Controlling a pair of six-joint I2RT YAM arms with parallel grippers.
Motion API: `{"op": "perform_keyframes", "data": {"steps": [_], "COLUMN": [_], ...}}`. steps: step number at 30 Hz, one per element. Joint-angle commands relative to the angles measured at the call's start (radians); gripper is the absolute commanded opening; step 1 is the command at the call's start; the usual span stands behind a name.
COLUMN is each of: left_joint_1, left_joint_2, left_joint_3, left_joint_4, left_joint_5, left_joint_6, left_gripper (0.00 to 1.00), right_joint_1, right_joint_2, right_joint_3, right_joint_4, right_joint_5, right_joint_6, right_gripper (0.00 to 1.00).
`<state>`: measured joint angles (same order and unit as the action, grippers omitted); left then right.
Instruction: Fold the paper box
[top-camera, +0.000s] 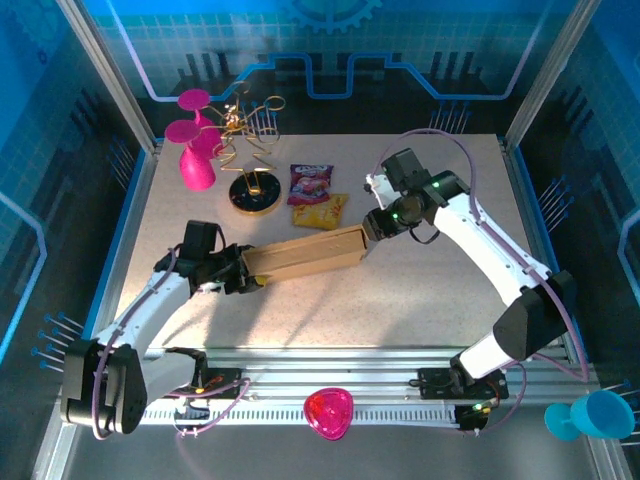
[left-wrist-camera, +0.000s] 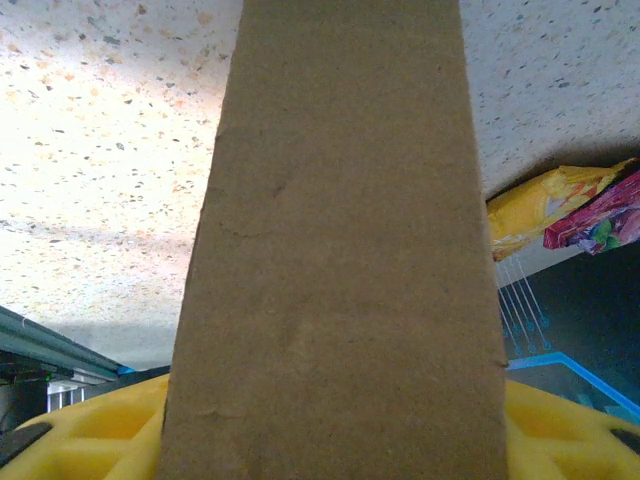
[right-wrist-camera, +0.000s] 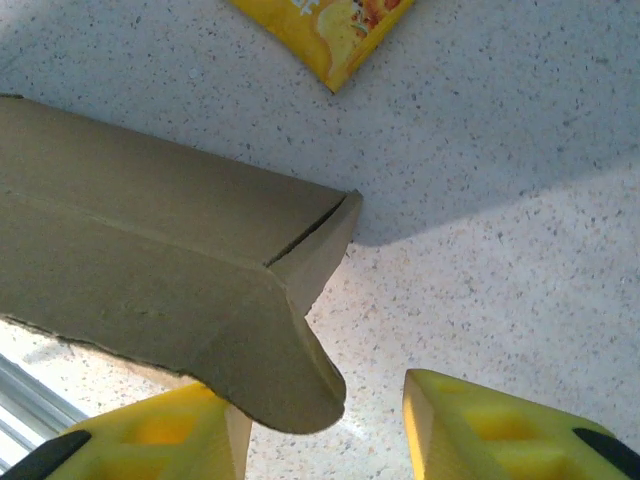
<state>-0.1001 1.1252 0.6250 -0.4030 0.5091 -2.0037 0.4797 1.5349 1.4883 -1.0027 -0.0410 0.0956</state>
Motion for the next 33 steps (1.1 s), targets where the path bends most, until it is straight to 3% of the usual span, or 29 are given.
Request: {"op": "perform_keyframes", "data": {"steps": [1,9,17,33], "left_joint_1": [0.026,0.037,0.058,0.115], "left_joint_2": [0.043,0.059,0.081,0.096], "left_joint_3": [-0.023,-0.021,-0.011,-0.052], "left_joint_4": [-0.091,-0.072,-0.077,0.043], "left_joint_5": [-0.068,-0.053,-0.019,0.122], "left_joint_6": [-0.078,-0.059,-0.013,0.065], "left_gripper": [0.34,0.39,0.43,0.57], "right_joint_1": [0.014,0.029,0.050,0.038], "right_joint_2": [0.017,0.040,0.062,0.056], "right_joint_3": [0.038,0.058,0.085,0.078], "right_joint_4": [-0.017,-0.018,-0.025,-0.042], "right_joint_5": [-0.014,-0.021,0.041,0.095], "right_joint_6": [-0.043,-0.027,0.008,0.034], "right_gripper": [0.40,0.26,0.01,0.00]}}
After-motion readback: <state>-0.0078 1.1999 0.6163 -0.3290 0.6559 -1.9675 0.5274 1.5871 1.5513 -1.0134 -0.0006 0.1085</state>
